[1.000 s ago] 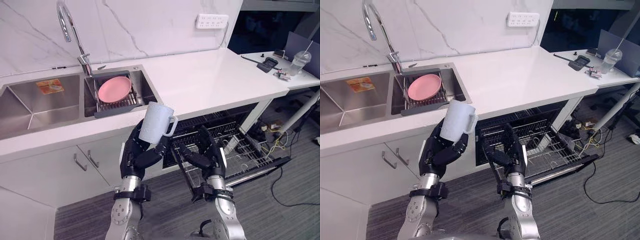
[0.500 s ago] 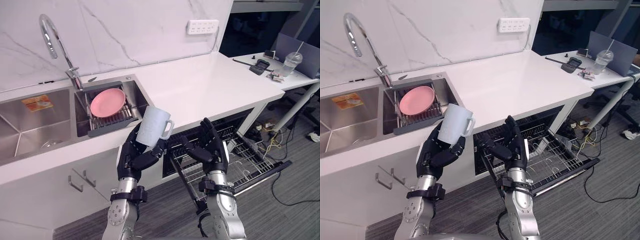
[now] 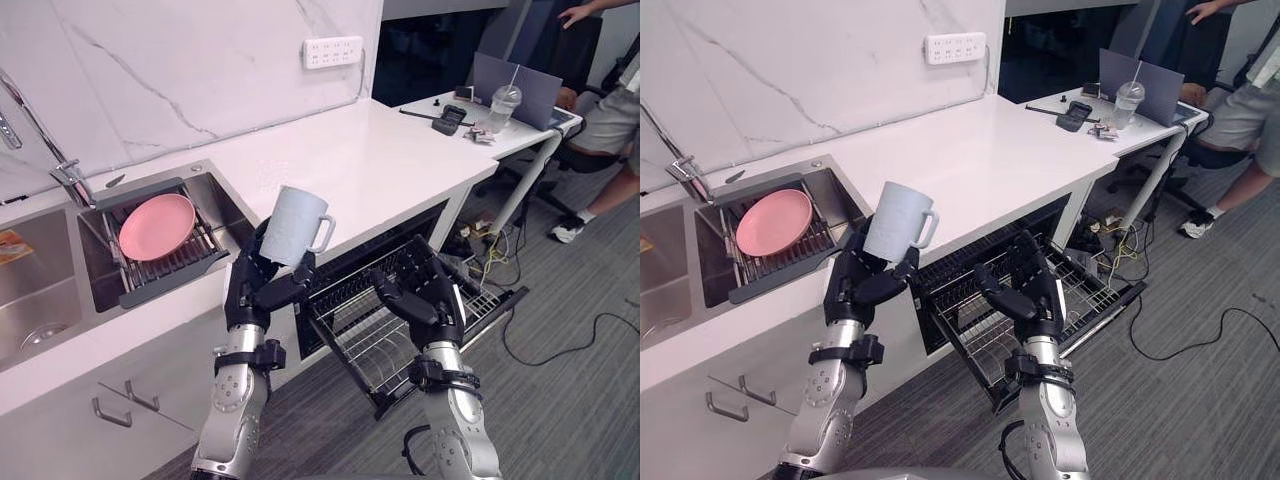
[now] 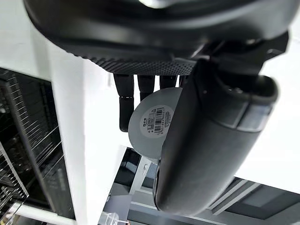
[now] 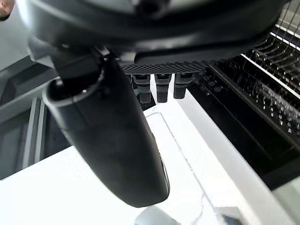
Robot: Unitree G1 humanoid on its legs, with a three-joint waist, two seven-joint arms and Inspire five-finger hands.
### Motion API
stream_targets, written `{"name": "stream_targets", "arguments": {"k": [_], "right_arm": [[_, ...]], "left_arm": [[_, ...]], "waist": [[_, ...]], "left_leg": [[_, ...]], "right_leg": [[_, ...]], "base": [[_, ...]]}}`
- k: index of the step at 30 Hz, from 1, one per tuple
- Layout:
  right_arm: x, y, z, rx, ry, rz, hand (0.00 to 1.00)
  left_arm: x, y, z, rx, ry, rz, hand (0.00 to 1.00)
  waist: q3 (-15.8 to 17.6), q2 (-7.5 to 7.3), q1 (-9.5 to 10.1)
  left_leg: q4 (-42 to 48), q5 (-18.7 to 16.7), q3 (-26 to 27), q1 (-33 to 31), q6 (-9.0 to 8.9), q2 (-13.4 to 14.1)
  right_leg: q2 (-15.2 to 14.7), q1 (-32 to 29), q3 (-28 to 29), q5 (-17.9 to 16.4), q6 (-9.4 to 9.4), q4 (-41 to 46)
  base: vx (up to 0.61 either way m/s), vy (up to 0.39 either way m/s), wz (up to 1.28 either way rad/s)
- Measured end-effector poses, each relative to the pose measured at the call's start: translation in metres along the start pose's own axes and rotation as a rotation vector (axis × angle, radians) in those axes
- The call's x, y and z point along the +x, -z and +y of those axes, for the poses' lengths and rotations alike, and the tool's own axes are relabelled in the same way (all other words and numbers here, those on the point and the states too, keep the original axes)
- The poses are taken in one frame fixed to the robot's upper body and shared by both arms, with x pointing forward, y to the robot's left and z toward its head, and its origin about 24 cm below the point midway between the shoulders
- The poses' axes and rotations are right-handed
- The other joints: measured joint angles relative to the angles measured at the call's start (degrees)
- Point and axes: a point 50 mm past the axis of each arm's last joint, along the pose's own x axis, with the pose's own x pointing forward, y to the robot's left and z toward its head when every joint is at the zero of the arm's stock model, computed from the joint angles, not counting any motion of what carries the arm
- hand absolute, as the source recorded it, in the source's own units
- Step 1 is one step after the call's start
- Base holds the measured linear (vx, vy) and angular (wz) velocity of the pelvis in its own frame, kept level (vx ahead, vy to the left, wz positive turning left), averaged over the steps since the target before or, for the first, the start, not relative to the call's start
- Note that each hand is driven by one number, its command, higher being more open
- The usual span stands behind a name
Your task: Walk over to the sink, pick up the cup, carry it to the dishwasher, place the cup inside the dishwasher, then close the dishwasher door
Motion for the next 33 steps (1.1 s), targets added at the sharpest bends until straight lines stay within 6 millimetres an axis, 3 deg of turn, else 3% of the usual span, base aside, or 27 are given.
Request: {"name": "stream_targets", "arguments": {"k": [7,13,23,33], "right_arm": [[0.000,0.002,0.006,0.114,-0.072,0.017,0.90],[0.004,0.002,0.014,0.174,-0.118,0.024,0.90],[0.006,0.007,0.031,0.191,-0.193,0.045,0.90],[0.013,0.008,0.034,0.181,-0.199,0.052,0.90]], "left_arm": [[0.005,0.007,0.004,0.032,-0.016,0.025,0.30],[0.007,0.013,-0.004,0.030,0.018,0.050,0.30],[0.002,0.023,-0.024,0.037,0.135,0.090,0.30],[-0.002,0.032,-0.030,0.061,0.183,0.133,0.30]], "waist": [[-0.08,0.14,-0.27],[-0.13,0.20,-0.61],[-0.69,0.37,-0.38],[-1.43,0.42,-0.23]], "left_leg": [[-1.12,1.44,0.64,-0.40,0.48,-0.43],[-1.10,2.15,1.58,-1.62,0.99,-0.73],[-1.17,2.65,0.88,-2.82,0.98,-0.75],[-3.25,5.15,-0.97,-3.42,0.84,-0.83]], "right_leg": [[-0.23,-0.37,1.00,2.13,0.21,-2.22],[-0.44,-1.67,1.96,3.84,0.53,-3.23],[-0.48,-2.09,1.49,4.31,0.60,-3.72],[-0.47,-2.91,-0.19,4.52,0.30,-3.57]], "base": [[-0.07,0.000,-0.07],[-0.08,-0.003,-0.09],[-0.01,-0.008,0.03],[-0.03,-0.022,0.10]]}}
